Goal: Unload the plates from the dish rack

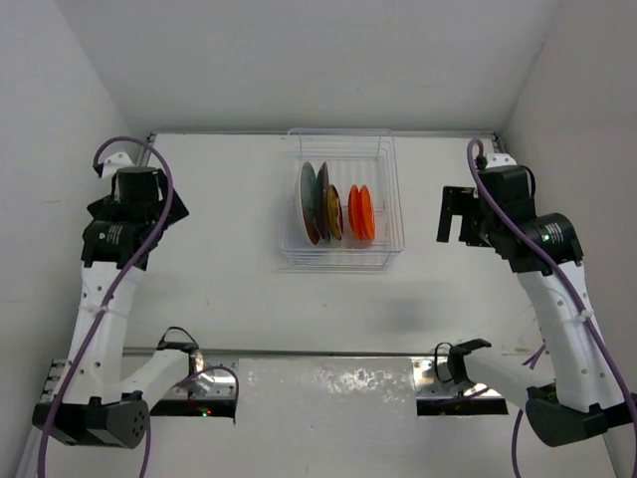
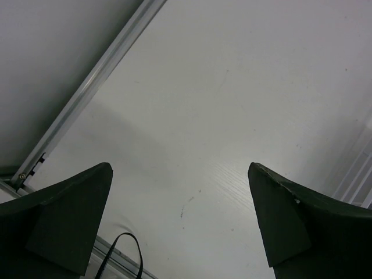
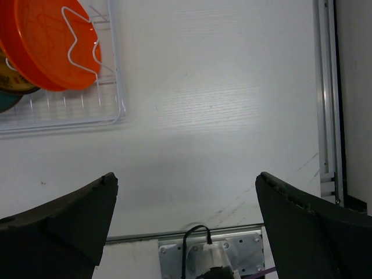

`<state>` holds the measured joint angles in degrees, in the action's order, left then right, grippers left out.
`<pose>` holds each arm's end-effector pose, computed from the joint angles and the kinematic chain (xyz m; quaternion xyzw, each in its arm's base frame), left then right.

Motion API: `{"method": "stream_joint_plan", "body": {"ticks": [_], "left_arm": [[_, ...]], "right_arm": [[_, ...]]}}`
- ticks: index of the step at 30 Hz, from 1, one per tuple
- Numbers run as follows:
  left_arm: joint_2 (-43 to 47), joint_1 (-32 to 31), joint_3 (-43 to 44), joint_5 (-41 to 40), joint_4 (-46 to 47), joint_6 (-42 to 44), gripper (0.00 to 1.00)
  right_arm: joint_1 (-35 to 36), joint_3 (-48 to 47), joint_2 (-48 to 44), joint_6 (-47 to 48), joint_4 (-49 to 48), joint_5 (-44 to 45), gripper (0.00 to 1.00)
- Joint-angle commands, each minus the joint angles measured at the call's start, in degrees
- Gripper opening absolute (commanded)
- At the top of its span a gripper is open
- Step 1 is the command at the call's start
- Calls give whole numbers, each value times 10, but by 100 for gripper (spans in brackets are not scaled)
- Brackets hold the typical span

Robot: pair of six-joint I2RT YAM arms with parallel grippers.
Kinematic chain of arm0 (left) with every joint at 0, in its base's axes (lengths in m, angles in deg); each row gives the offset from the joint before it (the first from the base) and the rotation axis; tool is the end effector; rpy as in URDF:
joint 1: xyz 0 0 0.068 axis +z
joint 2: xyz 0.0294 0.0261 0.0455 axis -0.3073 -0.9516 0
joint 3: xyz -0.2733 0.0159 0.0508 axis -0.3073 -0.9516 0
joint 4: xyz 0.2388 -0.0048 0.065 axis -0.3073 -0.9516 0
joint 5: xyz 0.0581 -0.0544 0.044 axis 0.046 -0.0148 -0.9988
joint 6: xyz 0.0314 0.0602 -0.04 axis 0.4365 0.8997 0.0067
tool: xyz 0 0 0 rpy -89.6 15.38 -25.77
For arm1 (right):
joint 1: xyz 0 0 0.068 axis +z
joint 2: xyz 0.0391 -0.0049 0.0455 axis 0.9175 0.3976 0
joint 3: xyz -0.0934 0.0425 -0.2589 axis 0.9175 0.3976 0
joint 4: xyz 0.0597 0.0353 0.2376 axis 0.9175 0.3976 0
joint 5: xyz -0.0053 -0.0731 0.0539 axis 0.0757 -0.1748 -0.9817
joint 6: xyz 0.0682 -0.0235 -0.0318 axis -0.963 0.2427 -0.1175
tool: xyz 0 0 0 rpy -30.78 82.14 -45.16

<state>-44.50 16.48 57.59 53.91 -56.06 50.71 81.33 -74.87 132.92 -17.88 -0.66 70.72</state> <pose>0.1775 0.0273 0.3642 -0.2516 0.8493 0.1360 0.4437 0.1744 0.0234 0.3787 0.1225 0.9098 -0.0266 0.3956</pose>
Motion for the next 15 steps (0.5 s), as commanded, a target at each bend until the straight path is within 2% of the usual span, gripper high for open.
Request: {"method": "stream_joint_plan", "body": {"ticks": [1, 5, 8, 9, 10, 11, 12, 13, 15], "left_arm": [[-1, -2, 49, -40, -6, -22, 100], [-19, -2, 64, -62, -28, -42, 100], [-21, -2, 64, -45, -21, -41, 100], [-22, -2, 62, -41, -20, -41, 100], [-22, -1, 61, -35, -15, -39, 100], [-24, -2, 59, -23, -14, -37, 100], [-26, -2, 59, -17, -14, -39, 100], [-27, -2, 59, -11, -12, -38, 100], [-32, -2, 61, 4, -10, -37, 100]], "right_arm": [[2, 0, -9, -2, -21, -4, 99], [2, 12, -11, -1, -60, -40, 99], [3, 40, -4, -50, -147, -146, 99], [15, 46, 16, -70, -175, -206, 99], [31, 46, 31, -107, -232, -219, 99], [57, 36, 50, -114, -250, -217, 99], [84, 16, 75, -116, -263, -175, 99], [136, -43, 139, -110, -266, -151, 99], [165, -116, 218, -112, -246, -92, 99]]}}
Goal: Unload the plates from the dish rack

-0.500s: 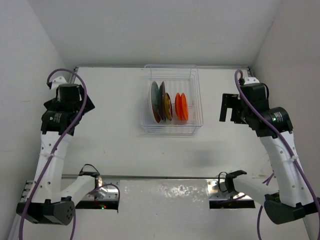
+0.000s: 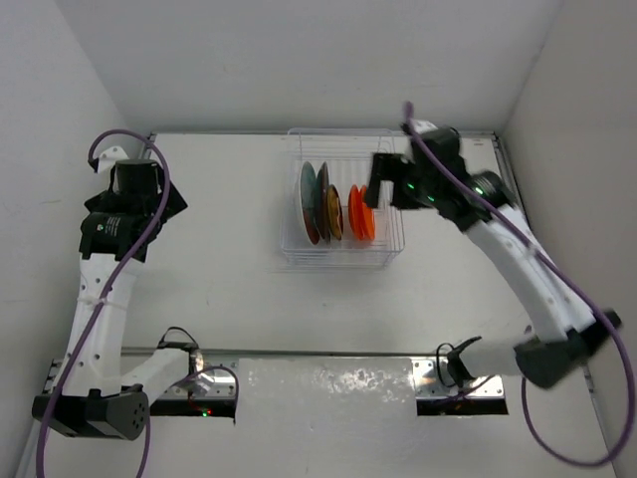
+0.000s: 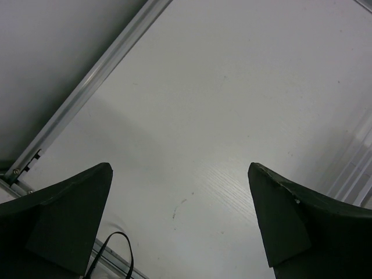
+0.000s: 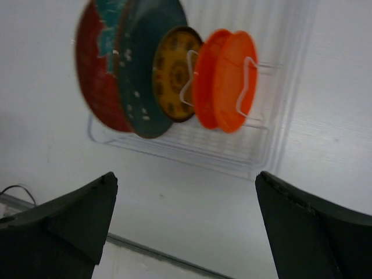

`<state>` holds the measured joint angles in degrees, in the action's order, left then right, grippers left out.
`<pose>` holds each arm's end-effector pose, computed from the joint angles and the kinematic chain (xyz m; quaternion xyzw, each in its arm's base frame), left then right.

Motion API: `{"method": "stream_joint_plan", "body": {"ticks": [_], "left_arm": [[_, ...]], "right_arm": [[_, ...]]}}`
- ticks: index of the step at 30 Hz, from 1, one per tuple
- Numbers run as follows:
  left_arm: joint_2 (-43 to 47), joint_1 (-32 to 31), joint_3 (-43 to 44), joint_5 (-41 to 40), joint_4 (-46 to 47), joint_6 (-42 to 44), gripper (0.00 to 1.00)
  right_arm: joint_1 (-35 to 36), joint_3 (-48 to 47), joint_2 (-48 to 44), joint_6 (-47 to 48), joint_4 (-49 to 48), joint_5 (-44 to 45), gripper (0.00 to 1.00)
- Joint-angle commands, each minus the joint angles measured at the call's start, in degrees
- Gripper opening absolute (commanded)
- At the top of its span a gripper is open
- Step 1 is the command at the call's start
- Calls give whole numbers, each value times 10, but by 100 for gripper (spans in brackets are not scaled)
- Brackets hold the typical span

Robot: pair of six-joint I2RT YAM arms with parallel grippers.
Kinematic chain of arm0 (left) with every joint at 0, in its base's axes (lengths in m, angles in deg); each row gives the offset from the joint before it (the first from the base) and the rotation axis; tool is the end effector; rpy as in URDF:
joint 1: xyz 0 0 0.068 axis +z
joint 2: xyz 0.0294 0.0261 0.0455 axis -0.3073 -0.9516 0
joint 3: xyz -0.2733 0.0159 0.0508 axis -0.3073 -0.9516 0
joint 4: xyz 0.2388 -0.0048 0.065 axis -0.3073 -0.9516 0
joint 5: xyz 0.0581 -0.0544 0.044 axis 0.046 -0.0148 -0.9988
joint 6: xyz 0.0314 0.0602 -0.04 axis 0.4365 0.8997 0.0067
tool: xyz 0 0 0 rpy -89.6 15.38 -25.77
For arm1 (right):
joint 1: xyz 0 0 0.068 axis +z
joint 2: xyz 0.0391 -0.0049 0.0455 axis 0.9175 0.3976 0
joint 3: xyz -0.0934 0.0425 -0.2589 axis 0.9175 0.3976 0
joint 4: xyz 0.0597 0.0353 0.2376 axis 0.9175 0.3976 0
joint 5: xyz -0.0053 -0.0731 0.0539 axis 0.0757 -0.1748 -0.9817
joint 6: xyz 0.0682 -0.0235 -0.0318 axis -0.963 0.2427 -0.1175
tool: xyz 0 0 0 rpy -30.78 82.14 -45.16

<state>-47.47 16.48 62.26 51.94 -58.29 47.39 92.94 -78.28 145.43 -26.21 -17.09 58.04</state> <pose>0.1840 0.0292 0.3778 -0.2815 0.8385 0.1396 0.4452 0.2372 0.1095 0.3811 0.0582 0.9000 0.1632 0.4000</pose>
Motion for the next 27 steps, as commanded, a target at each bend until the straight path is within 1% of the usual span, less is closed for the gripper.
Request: {"method": "stream_joint_plan", "body": {"ticks": [1, 3, 4, 6, 7, 9, 10, 11, 12, 13, 14, 16, 17, 19, 20, 21, 22, 23, 24, 27], "left_arm": [[-1, -1, 14, 26, 14, -3, 100], [-2, -1, 17, 31, 13, 2, 100], [-3, -2, 17, 33, 13, 5, 100], [-2, -2, 8, 41, 15, 11, 100], [-1, -2, 2, 45, 20, 13, 100], [4, -2, -12, 51, 25, 15, 100], [5, -2, -15, 50, 27, 15, 100], [8, -2, -17, 46, 26, 15, 100], [8, -2, -18, 44, 26, 17, 100], [9, -2, -16, 41, 24, 19, 100], [11, -2, -15, 34, 23, 20, 100], [12, -3, -16, 33, 22, 20, 100], [11, -3, -16, 33, 22, 18, 100], [10, -3, -12, 34, 22, 18, 100], [8, -3, -6, 35, 21, 18, 100], [6, -2, -3, 35, 19, 16, 100], [-1, -3, 2, 37, 18, 16, 100], [-5, -2, 14, 46, 16, 15, 100], [-8, -3, 20, 54, 17, 15, 100], [-26, -3, 46, 90, 19, 9, 100]], "right_arm": [[60, -139, 162, -38, -64, 49, 99], [63, -181, 214, -50, -50, 81, 98], [69, -210, 234, -54, -51, 95, 96], [76, -231, 282, -67, -56, 79, 90], [79, -254, 314, -75, -60, 63, 83], [90, -281, 349, -76, -52, 60, 79], [91, -308, 365, -80, -29, 63, 78], [94, -314, 390, -83, -22, 75, 78], [96, -311, 395, -85, -24, 71, 77], [95, -290, 397, -91, -44, 65, 76], [95, -278, 402, -96, -55, 46, 72], [98, -269, 413, -106, -63, 37, 63], [100, -270, 418, -108, -63, 35, 51], [105, -272, 416, -113, -70, 34, 37], [107, -275, 412, -114, -73, 34, 22], [106, -292, 404, -119, -71, 37, 15], [106, -306, 402, -119, -68, 41, 10], [107, -318, 398, -119, -63, 46, 2], [106, -344, 390, -121, -53, 52, 0], [107, -361, 370, -134, -60, 52, 0]]}}
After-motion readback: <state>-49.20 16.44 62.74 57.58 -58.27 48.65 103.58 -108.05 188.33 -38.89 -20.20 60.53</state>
